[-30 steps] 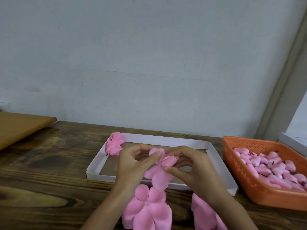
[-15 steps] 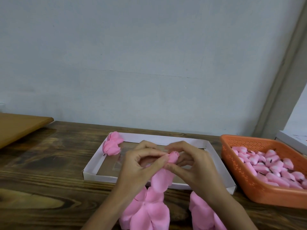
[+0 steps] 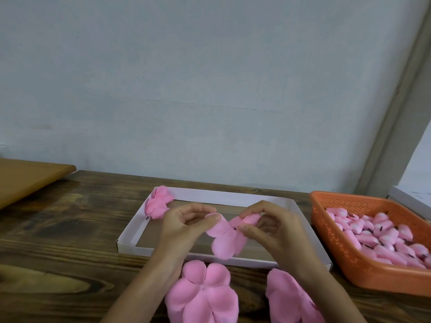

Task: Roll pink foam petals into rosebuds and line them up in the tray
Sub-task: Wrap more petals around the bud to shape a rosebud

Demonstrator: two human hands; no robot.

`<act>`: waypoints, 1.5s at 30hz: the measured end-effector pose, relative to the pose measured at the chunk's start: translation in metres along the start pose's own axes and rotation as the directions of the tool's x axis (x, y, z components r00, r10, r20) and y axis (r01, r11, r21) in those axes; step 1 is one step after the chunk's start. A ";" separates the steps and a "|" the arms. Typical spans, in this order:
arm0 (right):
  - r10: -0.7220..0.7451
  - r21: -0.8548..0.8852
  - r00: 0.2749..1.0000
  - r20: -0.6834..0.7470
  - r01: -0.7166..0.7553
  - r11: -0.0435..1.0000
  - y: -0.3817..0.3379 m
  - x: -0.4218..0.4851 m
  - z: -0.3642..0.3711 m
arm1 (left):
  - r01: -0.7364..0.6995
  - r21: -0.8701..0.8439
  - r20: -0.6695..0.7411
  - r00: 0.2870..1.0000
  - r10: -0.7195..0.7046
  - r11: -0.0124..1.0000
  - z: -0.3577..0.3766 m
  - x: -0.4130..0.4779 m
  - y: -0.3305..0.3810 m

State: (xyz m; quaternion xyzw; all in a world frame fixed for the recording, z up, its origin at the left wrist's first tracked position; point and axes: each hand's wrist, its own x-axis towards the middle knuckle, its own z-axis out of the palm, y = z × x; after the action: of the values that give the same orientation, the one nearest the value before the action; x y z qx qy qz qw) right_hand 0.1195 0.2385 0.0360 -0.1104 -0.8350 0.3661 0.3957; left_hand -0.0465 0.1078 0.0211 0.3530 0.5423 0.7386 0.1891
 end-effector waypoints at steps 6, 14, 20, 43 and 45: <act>-0.090 -0.086 0.995 0.045 0.094 0.992 -0.006 -0.001 0.002 | -0.151 -0.025 -0.106 0.983 0.147 0.988 0.011 -0.010 0.002; -0.128 -0.163 0.988 0.083 0.140 0.977 -0.018 -0.003 0.005 | -0.348 0.124 -0.068 0.931 0.358 0.929 0.022 -0.024 -0.002; -0.001 -0.050 1.000 -0.023 0.000 0.999 -0.019 -0.006 0.008 | -0.369 0.146 -0.039 0.925 0.378 0.918 0.025 -0.027 -0.001; 0.001 -0.135 0.994 0.105 0.013 0.991 -0.026 -0.009 0.010 | -0.239 -0.048 0.178 0.953 0.243 0.970 0.007 -0.007 0.000; 0.008 -0.109 0.995 0.098 0.003 0.994 -0.026 -0.009 0.010 | -0.230 -0.048 0.186 0.954 0.235 0.972 0.006 -0.006 0.000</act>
State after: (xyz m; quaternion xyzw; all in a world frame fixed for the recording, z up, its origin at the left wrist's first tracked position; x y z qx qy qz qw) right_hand 0.1210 0.2109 0.0445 -0.1149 -0.8722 0.3254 0.3468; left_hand -0.0379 0.1077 0.0199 0.4807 0.4668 0.7256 0.1567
